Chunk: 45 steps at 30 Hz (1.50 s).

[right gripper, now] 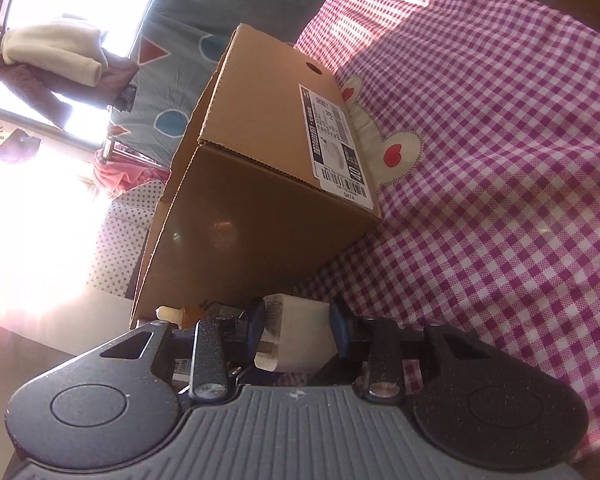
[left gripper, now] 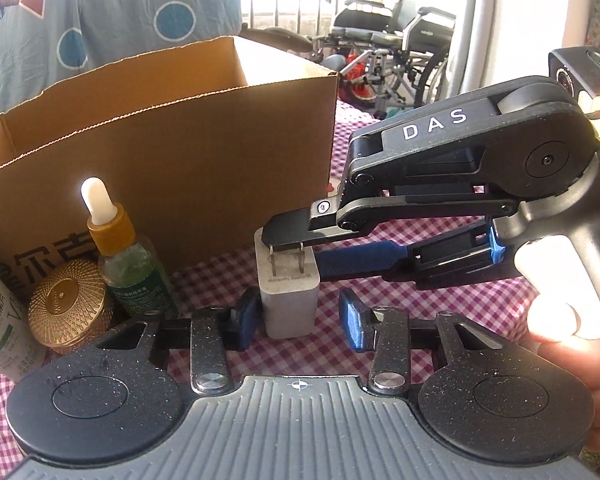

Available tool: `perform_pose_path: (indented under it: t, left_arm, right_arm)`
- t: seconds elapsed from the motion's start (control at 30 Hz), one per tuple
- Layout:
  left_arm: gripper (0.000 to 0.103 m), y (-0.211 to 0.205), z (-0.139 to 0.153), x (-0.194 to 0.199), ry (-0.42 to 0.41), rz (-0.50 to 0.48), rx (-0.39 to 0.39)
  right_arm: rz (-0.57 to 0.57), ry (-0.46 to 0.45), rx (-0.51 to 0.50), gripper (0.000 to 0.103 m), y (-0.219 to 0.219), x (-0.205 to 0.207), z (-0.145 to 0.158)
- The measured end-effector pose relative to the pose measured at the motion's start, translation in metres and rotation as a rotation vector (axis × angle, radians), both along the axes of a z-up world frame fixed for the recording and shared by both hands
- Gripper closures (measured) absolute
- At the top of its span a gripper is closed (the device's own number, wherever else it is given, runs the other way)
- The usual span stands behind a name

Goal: Organize rigid objects
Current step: 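Lift the white charger with the right gripper over the box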

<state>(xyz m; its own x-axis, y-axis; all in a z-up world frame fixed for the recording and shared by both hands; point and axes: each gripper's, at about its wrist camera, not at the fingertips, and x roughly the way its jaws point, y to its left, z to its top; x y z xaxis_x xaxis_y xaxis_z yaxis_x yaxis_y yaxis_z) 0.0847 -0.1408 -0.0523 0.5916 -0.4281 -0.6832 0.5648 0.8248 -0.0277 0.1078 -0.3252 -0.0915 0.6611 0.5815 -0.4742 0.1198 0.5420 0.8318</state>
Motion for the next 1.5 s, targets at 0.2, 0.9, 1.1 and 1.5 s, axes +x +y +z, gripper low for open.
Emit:
perform_pose_path:
  t: [0.2, 0.9, 1.1, 1.5]
  left_arm:
    - [0.064, -0.003, 0.000, -0.010, 0.009, -0.012, 0.004]
    - [0.077, -0.014, -0.003, -0.007, -0.013, 0.000, 0.052]
    - [0.077, -0.015, -0.002, -0.008, -0.019, -0.007, 0.046]
    - [0.077, 0.004, 0.033, -0.024, -0.100, -0.024, -0.013]
  right_arm:
    - [-0.012, 0.002, 0.001, 0.065, -0.014, -0.025, -0.005]
    - [-0.022, 0.003, 0.012, 0.064, -0.021, -0.037, -0.007]
    - [-0.026, -0.004, 0.006, 0.064, -0.021, -0.040, -0.005]
    - [-0.037, -0.086, -0.050, 0.064, -0.006, -0.055, 0.046]
